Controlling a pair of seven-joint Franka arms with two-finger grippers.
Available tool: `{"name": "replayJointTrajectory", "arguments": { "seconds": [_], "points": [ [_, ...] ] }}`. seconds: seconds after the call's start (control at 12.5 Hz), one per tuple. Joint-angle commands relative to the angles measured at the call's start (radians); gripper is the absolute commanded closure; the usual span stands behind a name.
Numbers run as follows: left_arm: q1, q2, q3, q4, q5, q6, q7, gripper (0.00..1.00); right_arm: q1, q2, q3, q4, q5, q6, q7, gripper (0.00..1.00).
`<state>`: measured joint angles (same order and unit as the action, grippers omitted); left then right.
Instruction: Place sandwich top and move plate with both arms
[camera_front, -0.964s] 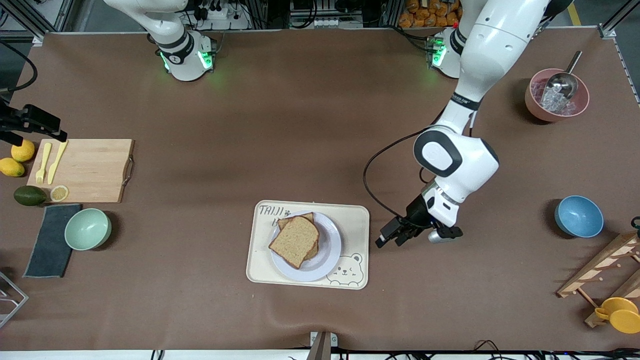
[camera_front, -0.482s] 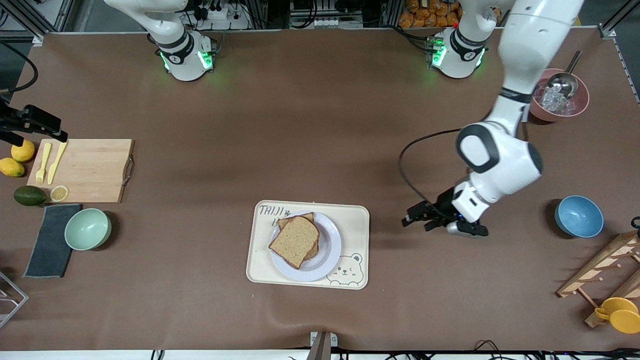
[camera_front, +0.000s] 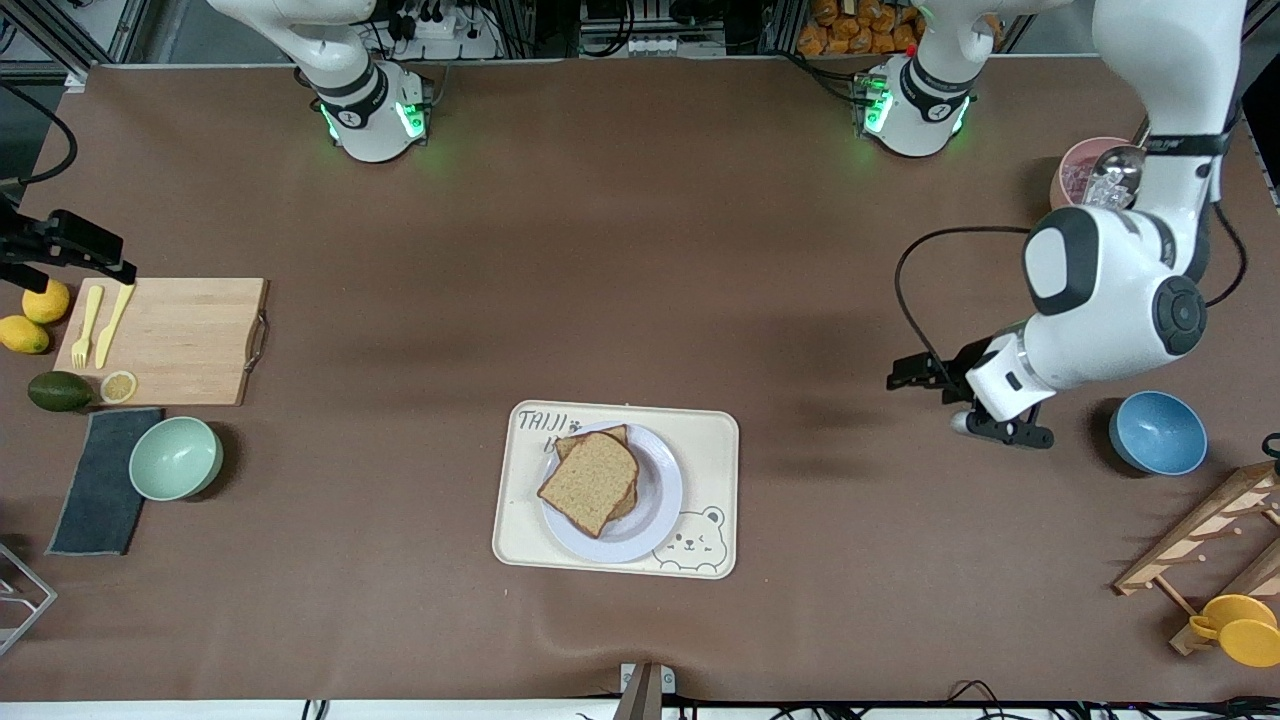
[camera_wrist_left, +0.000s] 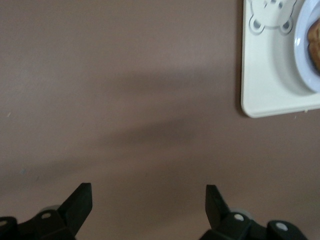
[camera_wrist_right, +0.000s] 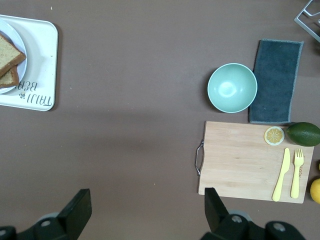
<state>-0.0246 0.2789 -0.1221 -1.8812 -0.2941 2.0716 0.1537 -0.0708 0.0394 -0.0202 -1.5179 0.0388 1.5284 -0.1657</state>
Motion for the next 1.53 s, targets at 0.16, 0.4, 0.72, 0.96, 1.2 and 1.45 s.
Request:
{"name": "replayJointTrajectory", "arguments": {
  "seconds": [0.16,0.4,0.72,0.96,1.2,1.45],
  "points": [
    [-0.012,-0.216,0.033,-0.029,0.197,-0.174,-0.149,0.0,0.002,-0.003,0.009,-0.002,-0.016,-0.004,0.015,0.0],
    [-0.127,-0.274,0.156,0.035,0.221,-0.2,-0.161,0.0,0.0,-0.001,0.009,-0.004,-0.016,-0.004,0.015,0.0],
    [-0.124,-0.254,0.116,0.183,0.271,-0.353,-0.149,0.0,-0.003,0.0,0.009,-0.002,-0.016,0.001,0.014,0.0],
    [-0.132,-0.242,0.108,0.212,0.26,-0.415,-0.151,0.0,-0.003,0.002,0.009,-0.004,-0.016,-0.001,0.015,0.0],
    [-0.124,-0.254,0.11,0.235,0.27,-0.494,-0.14,0.0,0.0,0.002,0.009,-0.004,-0.016,-0.002,0.015,0.0],
    [-0.121,-0.253,0.113,0.284,0.27,-0.548,-0.125,0.0,0.002,0.002,0.009,-0.004,-0.016,-0.004,0.015,0.0]
  ]
}}
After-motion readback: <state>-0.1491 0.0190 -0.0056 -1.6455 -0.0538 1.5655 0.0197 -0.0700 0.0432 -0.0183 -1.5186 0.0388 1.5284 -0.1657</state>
